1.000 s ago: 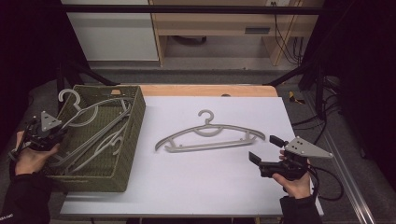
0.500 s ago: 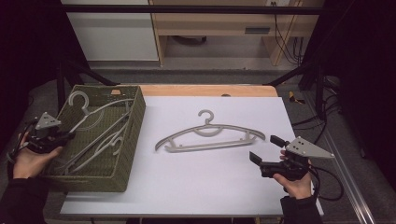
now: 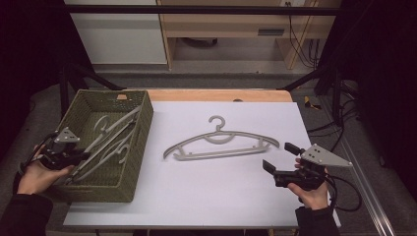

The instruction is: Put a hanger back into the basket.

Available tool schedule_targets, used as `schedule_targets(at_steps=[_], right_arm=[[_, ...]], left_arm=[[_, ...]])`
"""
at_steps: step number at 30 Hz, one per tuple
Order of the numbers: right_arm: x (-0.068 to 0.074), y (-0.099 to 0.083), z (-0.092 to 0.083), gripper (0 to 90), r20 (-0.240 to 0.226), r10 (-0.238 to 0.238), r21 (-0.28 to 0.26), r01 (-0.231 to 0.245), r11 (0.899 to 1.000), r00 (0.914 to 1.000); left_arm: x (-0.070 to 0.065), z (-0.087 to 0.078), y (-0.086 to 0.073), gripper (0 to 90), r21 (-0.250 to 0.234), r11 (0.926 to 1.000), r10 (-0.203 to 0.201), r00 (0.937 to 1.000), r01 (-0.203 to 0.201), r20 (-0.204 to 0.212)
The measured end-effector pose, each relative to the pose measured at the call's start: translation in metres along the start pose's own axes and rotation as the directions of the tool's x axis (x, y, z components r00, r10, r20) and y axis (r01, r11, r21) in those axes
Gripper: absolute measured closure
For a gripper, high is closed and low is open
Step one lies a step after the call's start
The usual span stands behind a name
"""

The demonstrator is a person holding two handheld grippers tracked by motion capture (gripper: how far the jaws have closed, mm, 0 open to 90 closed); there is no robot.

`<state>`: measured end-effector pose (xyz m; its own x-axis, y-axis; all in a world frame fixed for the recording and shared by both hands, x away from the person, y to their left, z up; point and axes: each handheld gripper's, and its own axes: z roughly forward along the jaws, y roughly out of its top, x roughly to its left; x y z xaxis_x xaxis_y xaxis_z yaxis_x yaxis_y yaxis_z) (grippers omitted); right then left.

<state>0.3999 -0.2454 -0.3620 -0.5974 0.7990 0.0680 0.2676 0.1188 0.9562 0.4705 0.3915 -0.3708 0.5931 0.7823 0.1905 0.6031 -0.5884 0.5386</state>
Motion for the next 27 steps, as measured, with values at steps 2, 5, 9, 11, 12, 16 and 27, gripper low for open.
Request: schedule_targets(at_steps=[2,5,9,11,12,16,27], right_arm=[[0.001,0.0,0.0,5.3,-0.002,0.0,-0.001,0.0,1.0,1.0],[0.0,0.0,-0.001,5.3,-0.002,0.001,-0.005,-0.001,1.0,1.0],[-0.001,0.001,-0.002,5.3,-0.002,0.002,-0.006,-0.002,1.0,1.0],[-0.001,0.001,-0.002,5.3,-0.001,0.0,-0.007,0.0,1.0,1.0],[0.0,0.001,-0.002,5.3,-0.002,0.002,-0.007,-0.002,1.0,1.0],[0.0,0.001,-0.002,5.3,-0.001,0.001,-0.008,-0.001,1.0,1.0],[-0.002,0.0,-0.003,5.3,0.003,0.01,-0.006,-0.01,1.0,0.9999]], left_arm=[[-0.005,0.003,0.003,78.2,0.029,0.9991,0.031,0.9995,-0.031,0.005],[-0.012,0.005,0.007,75.4,0.038,0.9979,0.054,0.9986,-0.054,0.002],[-0.019,-0.001,0.011,71.1,0.004,0.9977,0.067,0.9975,-0.068,0.023],[-0.022,-0.007,0.013,69.8,-0.018,0.9972,0.073,0.9973,-0.073,0.007],[-0.023,-0.01,0.015,69.0,-0.028,0.9971,0.071,0.9974,-0.071,0.007],[-0.029,-0.022,0.021,63.6,-0.102,0.9931,0.056,0.9983,-0.057,-0.012],[-0.057,-0.048,0.042,41.5,-0.389,0.9203,-0.035,0.9992,0.041,0.021]])
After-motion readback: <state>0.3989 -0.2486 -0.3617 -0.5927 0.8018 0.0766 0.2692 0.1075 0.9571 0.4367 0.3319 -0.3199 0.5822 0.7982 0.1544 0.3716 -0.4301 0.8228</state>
